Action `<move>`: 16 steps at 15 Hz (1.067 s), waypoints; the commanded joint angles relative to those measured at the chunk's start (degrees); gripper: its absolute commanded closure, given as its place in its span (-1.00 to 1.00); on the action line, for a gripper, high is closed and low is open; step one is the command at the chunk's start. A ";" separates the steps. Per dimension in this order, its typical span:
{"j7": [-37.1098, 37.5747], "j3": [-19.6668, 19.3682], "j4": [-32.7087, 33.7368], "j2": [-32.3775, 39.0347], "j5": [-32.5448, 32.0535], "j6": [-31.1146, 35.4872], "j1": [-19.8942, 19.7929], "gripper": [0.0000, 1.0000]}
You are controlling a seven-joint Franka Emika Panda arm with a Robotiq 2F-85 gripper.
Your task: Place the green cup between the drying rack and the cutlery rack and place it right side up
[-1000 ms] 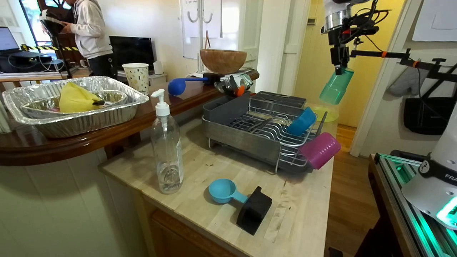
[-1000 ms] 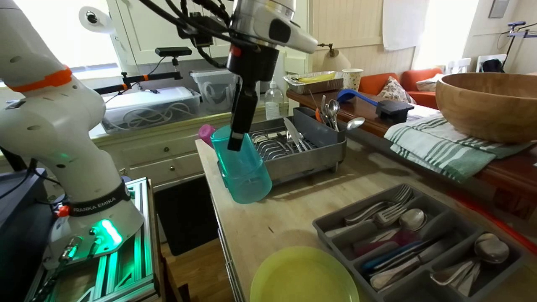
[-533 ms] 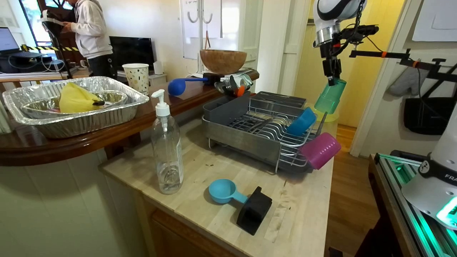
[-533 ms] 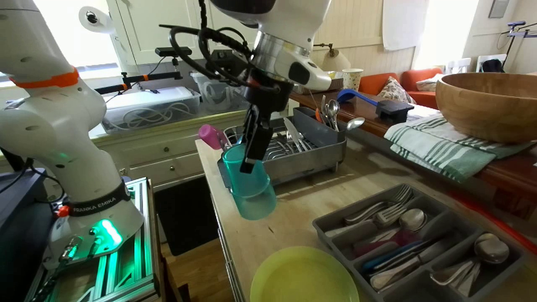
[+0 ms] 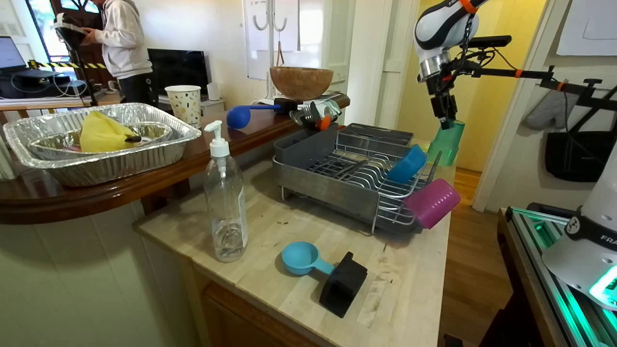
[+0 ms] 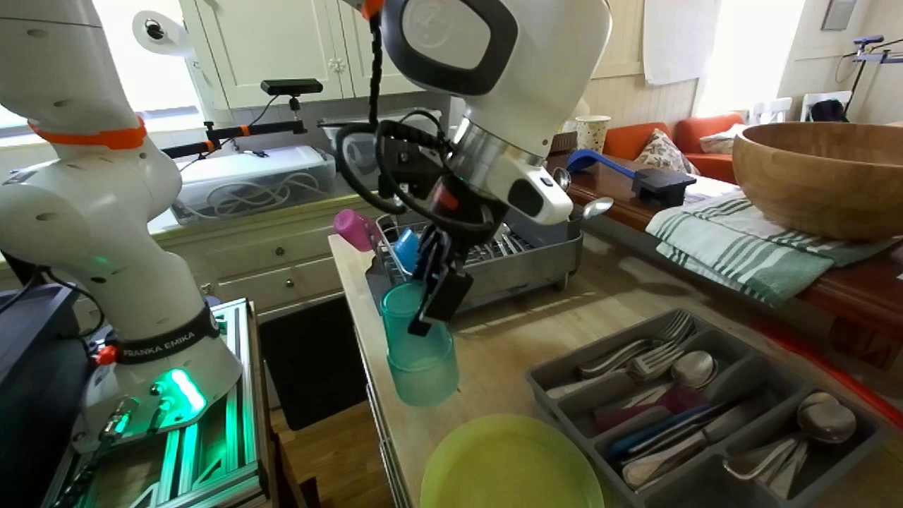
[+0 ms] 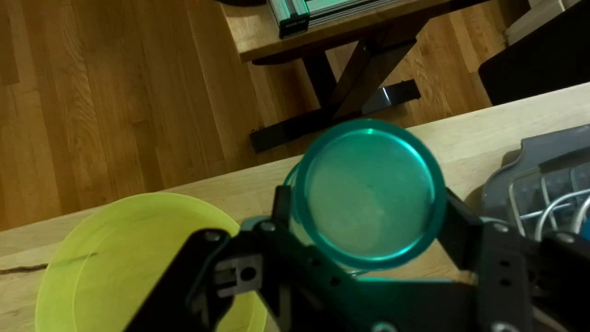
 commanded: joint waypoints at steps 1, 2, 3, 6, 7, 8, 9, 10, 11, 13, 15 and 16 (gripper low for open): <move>-1.10 1.29 3.34 4.75 1.78 -0.74 -1.93 0.00; -0.90 1.56 3.88 5.66 1.79 -0.76 -2.15 0.00; -0.74 1.86 4.47 6.49 1.79 -0.94 -2.33 0.00; -0.16 2.88 5.62 8.52 1.38 -0.77 -2.52 0.00; 0.08 3.21 6.00 9.23 1.28 -0.75 -2.52 0.00; 0.13 3.54 6.38 9.82 1.41 -0.75 -2.55 0.00; 0.16 3.89 6.88 10.39 1.49 -1.18 -2.55 0.00; 0.16 4.26 7.24 10.94 1.45 -1.20 -2.53 0.00; 0.22 4.59 7.42 11.33 1.42 -1.18 -2.51 0.00; 0.25 5.22 7.95 12.12 1.38 -1.18 -2.49 0.00; 0.48 5.62 8.45 12.61 1.26 -1.47 -2.52 -0.77; 0.40 5.75 8.66 12.64 1.22 -1.45 -2.59 -0.91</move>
